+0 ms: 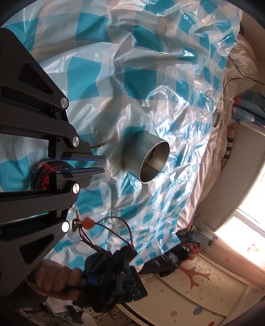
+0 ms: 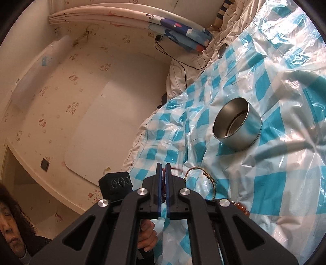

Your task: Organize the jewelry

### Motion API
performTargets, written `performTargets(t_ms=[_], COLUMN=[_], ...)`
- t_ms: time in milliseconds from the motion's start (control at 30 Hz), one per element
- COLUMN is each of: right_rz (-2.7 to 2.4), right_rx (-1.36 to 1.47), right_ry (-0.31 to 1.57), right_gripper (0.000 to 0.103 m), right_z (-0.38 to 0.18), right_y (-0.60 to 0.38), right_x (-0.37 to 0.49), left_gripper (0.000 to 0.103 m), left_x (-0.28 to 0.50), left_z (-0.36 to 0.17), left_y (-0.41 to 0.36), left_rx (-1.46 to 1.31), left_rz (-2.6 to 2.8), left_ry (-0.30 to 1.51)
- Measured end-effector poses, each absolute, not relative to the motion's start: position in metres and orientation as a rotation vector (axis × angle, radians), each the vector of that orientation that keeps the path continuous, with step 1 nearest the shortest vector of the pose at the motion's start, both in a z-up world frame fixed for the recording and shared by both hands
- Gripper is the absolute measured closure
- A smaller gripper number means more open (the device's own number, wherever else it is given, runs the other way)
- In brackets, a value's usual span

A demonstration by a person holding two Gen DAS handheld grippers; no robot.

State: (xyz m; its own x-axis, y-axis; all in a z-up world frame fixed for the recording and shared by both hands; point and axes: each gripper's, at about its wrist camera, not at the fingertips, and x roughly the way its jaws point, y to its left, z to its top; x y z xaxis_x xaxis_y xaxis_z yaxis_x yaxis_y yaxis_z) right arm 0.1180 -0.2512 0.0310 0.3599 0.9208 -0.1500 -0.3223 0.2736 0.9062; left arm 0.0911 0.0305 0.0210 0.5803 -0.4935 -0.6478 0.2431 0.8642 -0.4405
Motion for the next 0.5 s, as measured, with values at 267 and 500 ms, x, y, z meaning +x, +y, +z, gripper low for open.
performTargets(t_ms=[267,500], right_rz=[0.956,0.980], right_rx=[0.932,0.936], right_ry=[0.822,0.831], right_gripper=[0.099,0.099], right_z=[0.024,0.022], right_y=[-0.253,-0.248], right_x=[0.120,0.120], left_gripper=[0.090,0.032], left_x=[0.093,0.111], left_z=[0.018,-0.012], left_y=[0.045,0.074], left_rx=[-0.303,-0.340], left_rz=[-0.338,-0.120], left_ry=[0.858,0.969])
